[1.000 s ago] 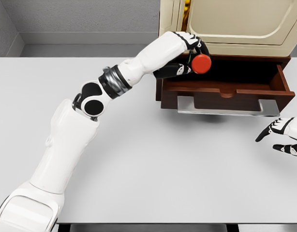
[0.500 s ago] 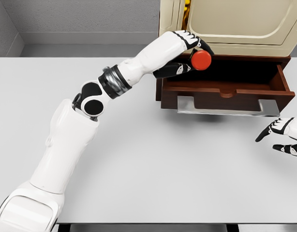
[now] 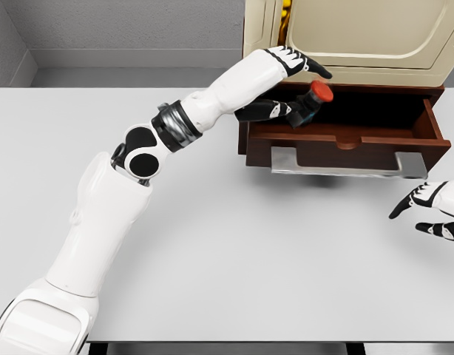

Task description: Put the switch into the drawer with left arm, and close the drawer with right arm

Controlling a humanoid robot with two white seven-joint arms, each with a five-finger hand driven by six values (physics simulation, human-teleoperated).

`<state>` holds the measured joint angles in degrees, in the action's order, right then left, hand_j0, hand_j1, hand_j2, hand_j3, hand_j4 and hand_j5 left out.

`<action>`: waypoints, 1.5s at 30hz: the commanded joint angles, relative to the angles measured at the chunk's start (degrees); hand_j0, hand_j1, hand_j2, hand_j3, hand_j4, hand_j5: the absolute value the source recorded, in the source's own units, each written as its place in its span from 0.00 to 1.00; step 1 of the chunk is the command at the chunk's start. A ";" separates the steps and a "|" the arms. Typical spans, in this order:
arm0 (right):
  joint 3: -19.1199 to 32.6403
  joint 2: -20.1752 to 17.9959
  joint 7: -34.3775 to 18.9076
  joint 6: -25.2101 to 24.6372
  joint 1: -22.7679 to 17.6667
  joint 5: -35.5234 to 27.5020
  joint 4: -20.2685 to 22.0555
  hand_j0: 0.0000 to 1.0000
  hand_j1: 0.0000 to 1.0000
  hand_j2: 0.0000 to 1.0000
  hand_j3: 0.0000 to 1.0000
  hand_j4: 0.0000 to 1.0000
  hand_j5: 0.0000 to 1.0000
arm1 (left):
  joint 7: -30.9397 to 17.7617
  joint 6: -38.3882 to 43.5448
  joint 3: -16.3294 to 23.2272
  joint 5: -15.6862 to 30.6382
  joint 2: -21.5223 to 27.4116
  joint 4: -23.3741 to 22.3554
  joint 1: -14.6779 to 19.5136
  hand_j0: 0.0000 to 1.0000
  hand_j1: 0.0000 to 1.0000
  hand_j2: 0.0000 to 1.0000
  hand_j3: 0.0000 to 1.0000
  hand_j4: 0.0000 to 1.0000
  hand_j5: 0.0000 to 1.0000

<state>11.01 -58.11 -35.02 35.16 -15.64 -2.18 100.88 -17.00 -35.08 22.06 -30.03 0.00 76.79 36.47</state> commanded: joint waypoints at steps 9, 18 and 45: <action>-0.11 -0.07 0.02 -0.16 0.00 -0.46 0.02 0.62 0.62 0.62 0.62 0.62 0.62 | 0.12 0.08 0.09 0.76 0.00 2.13 -0.44 0.82 0.82 0.82 0.82 0.82 0.82; -0.11 -0.07 0.02 -0.16 2.20 -0.46 -0.07 0.62 0.62 0.62 0.62 0.62 0.62 | 0.65 0.08 -4.74 20.62 25.39 22.08 -6.94 1.00 1.00 1.00 1.00 1.00 1.00; -0.02 -1.39 0.02 -0.16 2.37 -0.37 -0.15 0.66 0.66 0.66 0.66 0.66 0.66 | 0.04 0.08 -22.94 24.76 37.88 2.13 -31.46 1.00 1.00 1.00 1.00 1.00 1.00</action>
<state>10.98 -59.08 -35.32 35.56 -13.62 -1.43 100.64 -16.99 -35.08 -0.94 -5.71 38.03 78.87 5.01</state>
